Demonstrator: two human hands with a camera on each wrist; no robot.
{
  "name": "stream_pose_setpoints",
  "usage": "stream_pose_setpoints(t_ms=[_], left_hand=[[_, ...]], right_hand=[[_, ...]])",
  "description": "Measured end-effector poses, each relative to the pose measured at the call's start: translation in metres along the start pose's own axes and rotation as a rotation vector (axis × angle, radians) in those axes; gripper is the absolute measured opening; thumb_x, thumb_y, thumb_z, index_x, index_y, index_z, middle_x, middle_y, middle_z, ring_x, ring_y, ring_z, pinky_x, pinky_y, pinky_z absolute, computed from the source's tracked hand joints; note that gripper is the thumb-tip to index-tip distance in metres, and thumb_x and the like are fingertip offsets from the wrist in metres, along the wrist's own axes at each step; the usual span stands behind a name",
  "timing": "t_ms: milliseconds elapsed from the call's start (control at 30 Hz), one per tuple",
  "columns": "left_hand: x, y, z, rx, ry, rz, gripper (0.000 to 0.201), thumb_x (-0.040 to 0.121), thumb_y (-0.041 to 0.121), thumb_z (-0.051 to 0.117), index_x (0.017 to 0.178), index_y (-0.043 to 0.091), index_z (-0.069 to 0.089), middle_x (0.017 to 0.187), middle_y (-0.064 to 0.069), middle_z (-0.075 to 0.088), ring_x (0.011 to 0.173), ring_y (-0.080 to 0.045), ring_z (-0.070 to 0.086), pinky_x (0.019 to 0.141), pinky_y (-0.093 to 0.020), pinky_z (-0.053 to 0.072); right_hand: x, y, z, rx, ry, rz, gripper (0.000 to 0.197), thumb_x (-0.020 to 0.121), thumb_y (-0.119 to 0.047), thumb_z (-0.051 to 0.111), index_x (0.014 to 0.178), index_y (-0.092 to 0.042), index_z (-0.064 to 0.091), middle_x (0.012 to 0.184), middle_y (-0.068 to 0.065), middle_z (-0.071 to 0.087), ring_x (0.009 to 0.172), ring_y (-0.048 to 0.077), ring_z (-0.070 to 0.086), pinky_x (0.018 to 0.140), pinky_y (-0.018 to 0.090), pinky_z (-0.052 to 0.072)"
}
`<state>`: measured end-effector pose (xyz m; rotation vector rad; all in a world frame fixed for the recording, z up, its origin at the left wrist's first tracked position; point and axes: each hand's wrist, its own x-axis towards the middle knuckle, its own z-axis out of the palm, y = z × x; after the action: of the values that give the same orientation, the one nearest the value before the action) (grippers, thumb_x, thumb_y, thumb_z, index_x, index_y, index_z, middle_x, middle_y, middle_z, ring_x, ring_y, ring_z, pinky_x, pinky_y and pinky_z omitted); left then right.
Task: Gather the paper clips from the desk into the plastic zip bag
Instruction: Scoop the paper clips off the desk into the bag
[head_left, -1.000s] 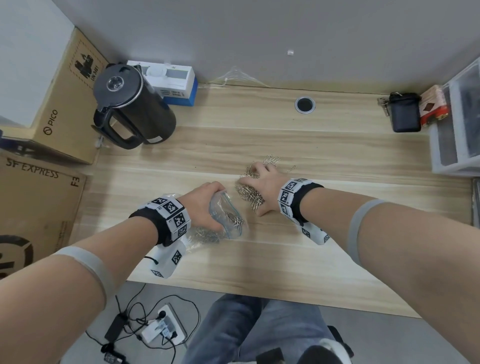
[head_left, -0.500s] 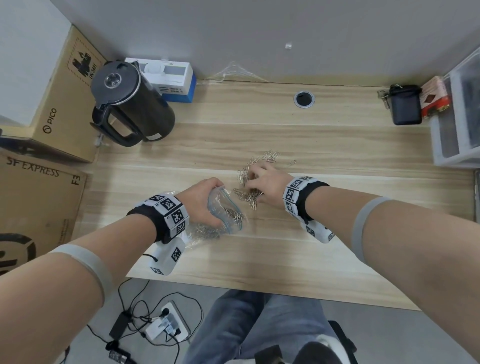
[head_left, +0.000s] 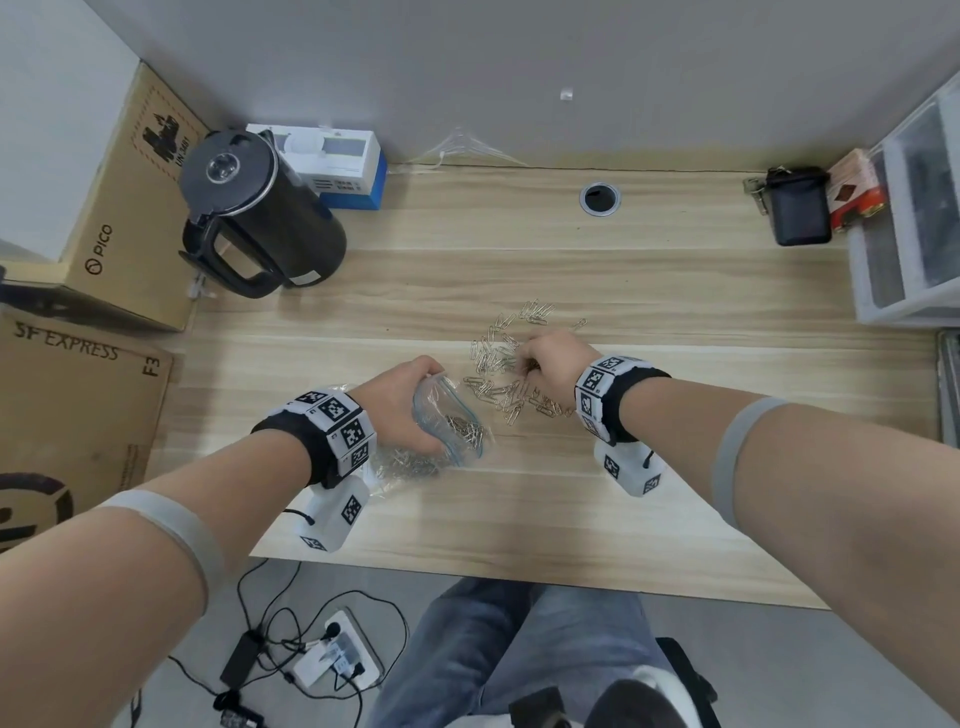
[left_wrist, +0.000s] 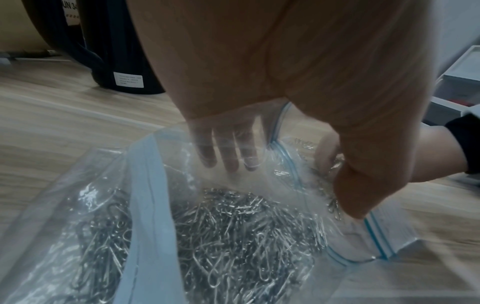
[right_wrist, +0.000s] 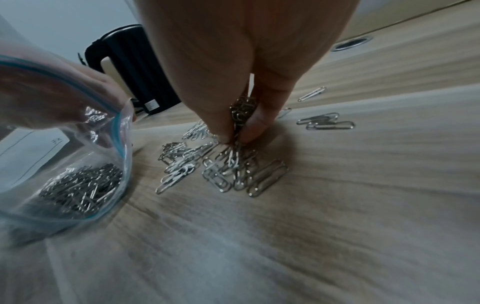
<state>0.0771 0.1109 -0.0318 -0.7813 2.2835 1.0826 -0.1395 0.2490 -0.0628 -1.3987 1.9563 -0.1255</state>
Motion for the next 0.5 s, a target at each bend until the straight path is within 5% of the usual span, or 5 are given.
stream_pose_setpoints(t_ms=[200, 300, 400, 500], left_hand=[[-0.003, 0.009, -0.002, 0.022, 0.010, 0.019, 0.084, 0.061, 0.032, 0.092, 0.127, 0.023, 0.041, 0.103, 0.007, 0.060, 0.087, -0.009, 0.061, 0.069, -0.020, 0.048], [-0.004, 0.012, -0.004, 0.029, 0.002, 0.015, 0.083, 0.062, 0.031, 0.092, 0.126, 0.025, 0.039, 0.097, 0.006, 0.060, 0.079, -0.006, 0.059, 0.061, -0.018, 0.046], [-0.005, 0.013, -0.007, 0.024, 0.004, 0.009, 0.090, 0.059, 0.036, 0.094, 0.128, 0.026, 0.037, 0.101, 0.002, 0.061, 0.087, -0.014, 0.063, 0.072, -0.029, 0.056], [-0.006, 0.012, -0.009, 0.008, 0.006, 0.013, 0.096, 0.053, 0.039, 0.096, 0.128, 0.028, 0.037, 0.107, 0.003, 0.063, 0.096, -0.016, 0.065, 0.084, -0.038, 0.057]], right_hand=[[-0.003, -0.008, -0.019, 0.104, 0.031, 0.056, 0.023, 0.089, -0.008, 0.058, 0.100, -0.017, 0.076, 0.106, -0.001, 0.073, 0.100, 0.019, 0.067, 0.094, 0.033, 0.052], [-0.005, -0.016, -0.021, 0.307, 0.103, 0.063, 0.017, 0.085, -0.007, 0.066, 0.093, -0.016, 0.077, 0.094, -0.004, 0.073, 0.082, 0.008, 0.067, 0.085, 0.028, 0.056], [-0.008, -0.035, -0.023, 0.553, 0.026, 0.025, 0.010, 0.078, -0.005, 0.076, 0.084, -0.013, 0.078, 0.077, 0.003, 0.074, 0.058, 0.006, 0.064, 0.061, 0.023, 0.056], [-0.006, -0.056, -0.022, 0.640, -0.130, -0.021, 0.014, 0.075, -0.007, 0.080, 0.077, -0.020, 0.078, 0.068, 0.008, 0.073, 0.060, 0.014, 0.065, 0.060, 0.021, 0.054]])
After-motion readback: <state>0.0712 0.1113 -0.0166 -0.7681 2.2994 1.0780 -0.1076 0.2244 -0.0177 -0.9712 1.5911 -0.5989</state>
